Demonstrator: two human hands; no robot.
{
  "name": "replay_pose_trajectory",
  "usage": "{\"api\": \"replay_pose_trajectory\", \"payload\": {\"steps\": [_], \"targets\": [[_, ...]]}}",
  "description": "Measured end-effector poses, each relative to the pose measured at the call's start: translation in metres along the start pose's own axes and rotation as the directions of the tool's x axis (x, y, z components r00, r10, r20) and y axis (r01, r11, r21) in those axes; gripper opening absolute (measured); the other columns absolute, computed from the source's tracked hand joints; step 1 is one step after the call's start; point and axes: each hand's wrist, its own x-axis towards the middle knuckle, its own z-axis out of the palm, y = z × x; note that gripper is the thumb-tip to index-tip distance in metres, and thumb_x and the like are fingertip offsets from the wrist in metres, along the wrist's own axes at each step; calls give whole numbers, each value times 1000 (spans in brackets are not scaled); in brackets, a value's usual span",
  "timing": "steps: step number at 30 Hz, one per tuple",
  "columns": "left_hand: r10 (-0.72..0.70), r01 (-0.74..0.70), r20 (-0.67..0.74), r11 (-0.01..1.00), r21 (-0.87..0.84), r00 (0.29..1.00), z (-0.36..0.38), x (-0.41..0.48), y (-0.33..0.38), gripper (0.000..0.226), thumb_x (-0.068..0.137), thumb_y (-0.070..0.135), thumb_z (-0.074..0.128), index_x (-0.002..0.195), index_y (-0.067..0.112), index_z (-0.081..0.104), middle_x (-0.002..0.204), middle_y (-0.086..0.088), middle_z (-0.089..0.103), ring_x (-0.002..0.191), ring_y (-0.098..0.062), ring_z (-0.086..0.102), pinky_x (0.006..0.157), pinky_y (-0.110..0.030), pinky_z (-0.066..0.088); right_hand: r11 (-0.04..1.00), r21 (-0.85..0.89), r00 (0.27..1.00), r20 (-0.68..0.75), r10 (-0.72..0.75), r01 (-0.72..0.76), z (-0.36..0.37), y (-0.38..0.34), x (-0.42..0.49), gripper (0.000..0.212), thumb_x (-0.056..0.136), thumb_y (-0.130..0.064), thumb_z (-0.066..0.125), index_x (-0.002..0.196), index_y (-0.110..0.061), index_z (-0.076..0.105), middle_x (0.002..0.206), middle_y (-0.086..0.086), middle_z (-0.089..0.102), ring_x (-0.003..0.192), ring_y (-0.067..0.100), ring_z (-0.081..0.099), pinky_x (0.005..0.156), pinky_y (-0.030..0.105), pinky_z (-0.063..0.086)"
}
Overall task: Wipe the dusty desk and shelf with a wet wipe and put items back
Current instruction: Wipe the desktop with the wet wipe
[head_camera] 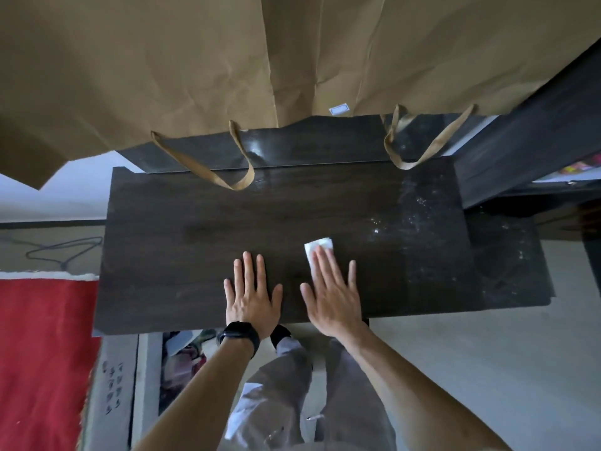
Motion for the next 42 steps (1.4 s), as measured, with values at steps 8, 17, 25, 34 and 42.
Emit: {"api": "replay_pose_trajectory", "payload": {"steps": [8, 17, 25, 34, 42], "targets": [[-35, 32, 71, 999, 38, 997, -9, 1, 3, 73, 101, 58, 15, 154, 23, -20, 160, -1, -29, 150, -24, -21, 123, -48, 0, 963, -26, 963, -45, 265, -266, -37, 113, 27, 66, 102, -54, 13, 159, -23, -5, 167, -7, -6, 152, 9, -11, 120, 63, 6], [-89, 81, 119, 995, 65, 989, -14, 5, 7, 74, 99, 62, 14, 153, 26, -23, 157, 3, -33, 149, -21, -23, 122, -47, -2, 981, -39, 979, 73, -188, 191, -19, 13, 63, 70, 101, -55, 14, 158, -20, -8, 166, -5, -13, 152, 13, -16, 121, 58, -2], [-154, 155, 42, 988, -15, 987, -12, 2, 31, 74, 98, 56, 13, 157, 18, -12, 157, -1, -30, 151, -26, -15, 123, -48, 2, 922, 50, 923, -2, 384, -384, -69, 158, 67, 66, 100, -57, 5, 153, -25, -16, 167, -2, -9, 152, 12, -14, 120, 63, 2], [-61, 64, 34, 994, -88, 998, -1, 32, 127, 67, 102, 53, 19, 156, 31, -14, 160, 6, -28, 149, -19, -23, 122, -48, -3, 988, -48, 989, 0, -150, 150, -45, 109, 86, 65, 102, -48, 20, 159, -23, 0, 166, -10, -6, 152, 8, -9, 122, 59, 5], [-145, 151, 116, 988, -45, 983, 2, 39, 138, 67, 100, 60, 11, 145, 35, -32, 153, 7, -41, 142, -17, -36, 120, -50, -14, 951, 13, 948, -75, 310, -309, -77, 184, 109, 71, 98, -56, 5, 157, -18, -8, 167, 1, -9, 152, 18, -13, 121, 62, 3]]}}
